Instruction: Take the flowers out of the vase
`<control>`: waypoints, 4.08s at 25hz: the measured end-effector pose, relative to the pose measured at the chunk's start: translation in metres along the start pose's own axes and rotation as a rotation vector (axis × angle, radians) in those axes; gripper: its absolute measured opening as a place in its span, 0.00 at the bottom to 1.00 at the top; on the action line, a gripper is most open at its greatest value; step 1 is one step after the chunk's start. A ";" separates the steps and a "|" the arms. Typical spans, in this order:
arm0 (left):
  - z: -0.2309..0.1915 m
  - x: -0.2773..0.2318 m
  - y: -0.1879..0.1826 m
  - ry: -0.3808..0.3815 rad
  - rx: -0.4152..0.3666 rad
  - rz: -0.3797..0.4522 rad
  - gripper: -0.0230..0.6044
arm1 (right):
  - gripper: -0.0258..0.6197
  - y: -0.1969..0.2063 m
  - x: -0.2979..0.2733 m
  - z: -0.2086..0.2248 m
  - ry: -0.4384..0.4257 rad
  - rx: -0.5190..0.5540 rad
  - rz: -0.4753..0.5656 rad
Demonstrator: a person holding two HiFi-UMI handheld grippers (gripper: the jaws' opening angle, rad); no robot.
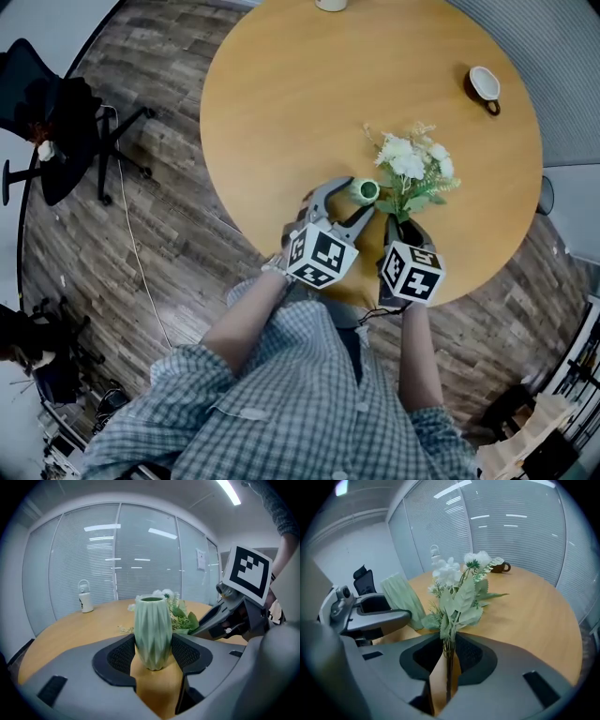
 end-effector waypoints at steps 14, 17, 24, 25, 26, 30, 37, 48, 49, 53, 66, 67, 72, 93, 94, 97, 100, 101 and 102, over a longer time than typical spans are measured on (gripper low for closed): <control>0.000 0.006 -0.004 0.034 0.082 0.018 0.45 | 0.29 0.011 0.006 -0.007 0.003 0.072 0.016; 0.000 0.012 -0.007 0.043 0.082 0.022 0.45 | 0.30 0.008 0.015 -0.007 0.009 0.089 0.034; -0.007 0.031 -0.014 0.038 0.085 0.038 0.45 | 0.29 -0.002 0.036 -0.013 0.022 0.103 0.093; -0.009 0.035 -0.016 0.038 0.082 0.043 0.45 | 0.29 -0.004 0.040 -0.014 0.028 0.106 0.114; -0.011 0.039 -0.018 0.037 0.081 0.051 0.44 | 0.29 -0.007 0.044 -0.014 0.037 0.108 0.139; -0.022 0.056 -0.035 0.001 0.071 0.108 0.33 | 0.29 -0.020 0.065 -0.016 0.071 0.119 0.248; -0.036 0.087 -0.066 0.013 0.052 0.134 0.05 | 0.08 -0.054 0.110 -0.025 0.087 0.088 0.476; -0.043 0.136 -0.120 0.004 0.045 0.244 0.05 | 0.05 -0.086 0.161 -0.050 -0.033 0.090 0.628; -0.043 0.141 -0.126 -0.001 0.037 0.257 0.05 | 0.05 -0.089 0.166 -0.051 -0.033 0.092 0.641; -0.045 0.159 -0.146 -0.026 -0.019 0.313 0.05 | 0.05 -0.095 0.184 -0.052 -0.030 0.082 0.689; -0.041 0.169 -0.158 -0.016 0.013 0.359 0.05 | 0.05 -0.116 0.188 -0.058 -0.064 0.142 0.725; -0.042 0.169 -0.159 -0.019 0.013 0.359 0.05 | 0.05 -0.117 0.188 -0.059 -0.068 0.145 0.726; -0.046 0.171 -0.158 -0.033 0.006 0.361 0.05 | 0.05 -0.119 0.188 -0.065 -0.077 0.163 0.721; -0.053 0.165 -0.157 -0.055 0.005 0.370 0.05 | 0.05 -0.122 0.178 -0.073 -0.079 0.234 0.691; -0.054 0.165 -0.158 -0.056 0.006 0.372 0.05 | 0.05 -0.122 0.178 -0.073 -0.079 0.233 0.690; -0.055 0.165 -0.158 -0.058 0.009 0.372 0.05 | 0.05 -0.123 0.178 -0.073 -0.077 0.234 0.689; -0.057 0.164 -0.158 -0.056 0.010 0.372 0.05 | 0.05 -0.123 0.177 -0.073 -0.075 0.234 0.687; -0.057 0.164 -0.157 -0.054 0.009 0.370 0.05 | 0.05 -0.123 0.177 -0.073 -0.075 0.233 0.687; -0.057 0.164 -0.157 -0.053 0.008 0.369 0.05 | 0.05 -0.123 0.177 -0.073 -0.073 0.231 0.687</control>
Point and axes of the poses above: the fingertips, and each gripper's own axes: x backward along the fingers, z to its right, y out of its underside, the point moved 7 cm from there along x, backward along the fingers
